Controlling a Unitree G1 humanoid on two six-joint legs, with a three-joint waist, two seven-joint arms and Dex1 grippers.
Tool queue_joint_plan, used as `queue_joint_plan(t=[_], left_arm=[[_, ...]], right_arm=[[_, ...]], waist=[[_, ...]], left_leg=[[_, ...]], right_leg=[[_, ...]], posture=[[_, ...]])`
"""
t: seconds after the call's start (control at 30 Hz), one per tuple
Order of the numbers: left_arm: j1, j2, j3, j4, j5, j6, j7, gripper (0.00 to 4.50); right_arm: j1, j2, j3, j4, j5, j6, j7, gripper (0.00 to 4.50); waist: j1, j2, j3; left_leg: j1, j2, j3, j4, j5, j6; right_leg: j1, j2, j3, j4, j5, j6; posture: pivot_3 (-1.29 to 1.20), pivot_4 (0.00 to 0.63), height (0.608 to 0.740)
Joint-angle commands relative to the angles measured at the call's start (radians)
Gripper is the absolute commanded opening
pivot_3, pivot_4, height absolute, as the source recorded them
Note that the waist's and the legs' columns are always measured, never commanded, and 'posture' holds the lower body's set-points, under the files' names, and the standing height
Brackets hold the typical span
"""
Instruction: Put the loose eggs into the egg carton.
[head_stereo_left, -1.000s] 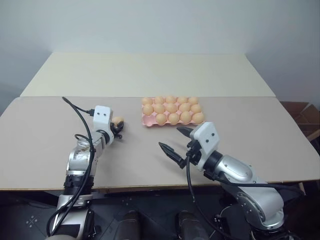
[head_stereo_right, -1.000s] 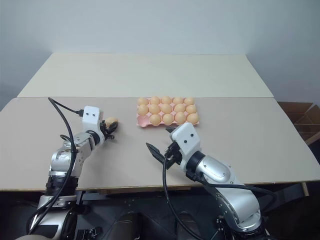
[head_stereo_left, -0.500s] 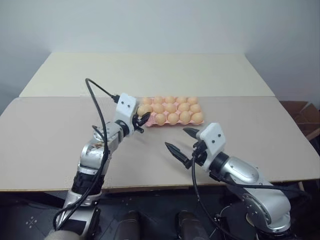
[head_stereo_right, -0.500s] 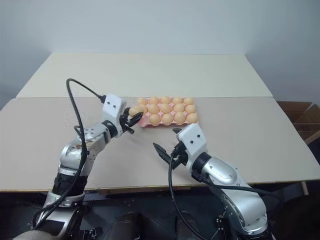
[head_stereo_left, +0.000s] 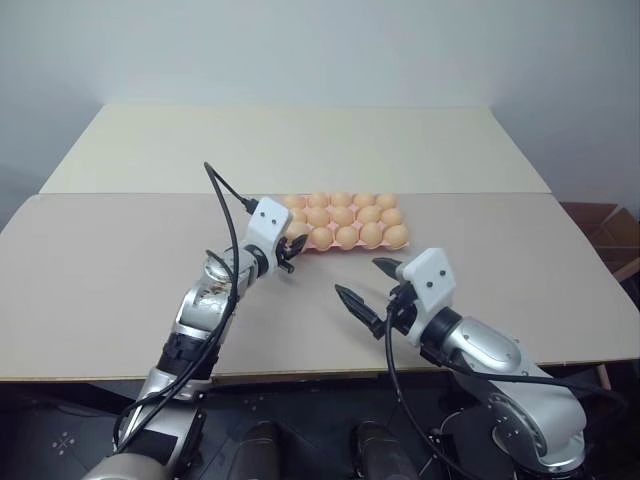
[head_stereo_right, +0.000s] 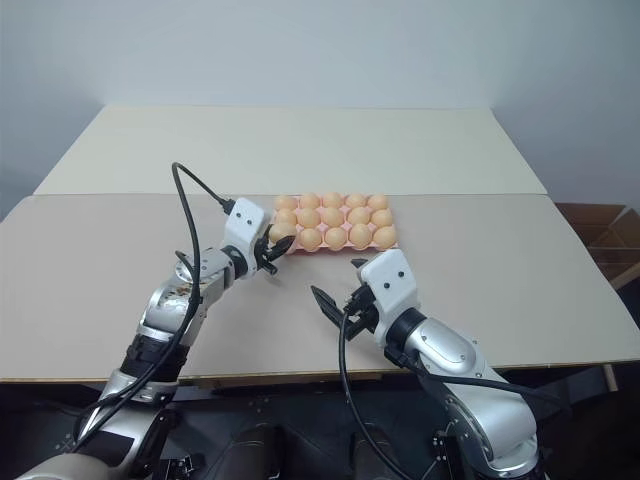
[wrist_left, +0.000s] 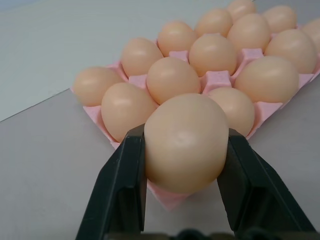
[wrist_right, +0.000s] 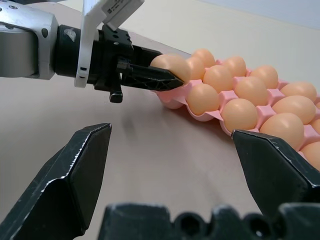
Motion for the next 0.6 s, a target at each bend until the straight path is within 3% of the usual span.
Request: queue_joint_plan(t=[0.03, 0.2, 0.23, 0.4, 0.6], left_arm=[[-0.027, -0.009, 0.022, 0.002, 0.011, -0.041, 0.012, 2.61], [-0.025, -0.011, 0.03, 0.006, 0.01, -0.062, 0.015, 4.32], [-0.024, -0.012, 0.034, 0.002, 0.007, -0.063, 0.016, 4.49], [0.013, -0.004, 0.066, -0.101, -0.022, -0.045, 0.008, 4.49], [0.163, -0.005, 0.175, -0.357, -0.073, 0.01, 0.058, 4.49]], right_arm=[[-0.006, -0.003, -0.021, -0.048, 0.004, -0.005, -0.003, 4.5], [-0.005, -0.006, -0.021, -0.047, 0.003, -0.008, -0.001, 4.5], [-0.004, -0.007, -0.021, -0.047, 0.003, -0.009, -0.001, 4.5], [0.002, -0.007, -0.022, -0.049, 0.002, -0.015, -0.001, 4.5], [0.033, 0.025, -0.033, -0.018, -0.025, -0.081, -0.021, 4.5]], waist=[[0.0, 0.0, 0.0], [0.0, 0.0, 0.0], [0.0, 0.0, 0.0], [0.0, 0.0, 0.0], [-0.002, 0.0, 0.0]], left_leg=[[0.0, 0.0, 0.0, 0.0, 0.0, 0.0], [0.0, 0.0, 0.0, 0.0, 0.0, 0.0], [0.0, 0.0, 0.0, 0.0, 0.0, 0.0], [0.0, 0.0, 0.0, 0.0, 0.0, 0.0], [0.0, 0.001, 0.0, 0.0, 0.0, 0.0]], right_leg=[[0.0, 0.0, 0.0, 0.0, 0.0, 0.0], [0.0, 0.0, 0.0, 0.0, 0.0, 0.0], [0.0, 0.0, 0.0, 0.0, 0.0, 0.0], [0.0, 0.0, 0.0, 0.0, 0.0, 0.0], [0.0, 0.0, 0.0, 0.0, 0.0, 0.0]], posture=[[0.0, 0.15, 0.74], [0.0, 0.15, 0.74], [0.0, 0.15, 0.74], [0.0, 0.15, 0.74], [0.0, 0.15, 0.74]])
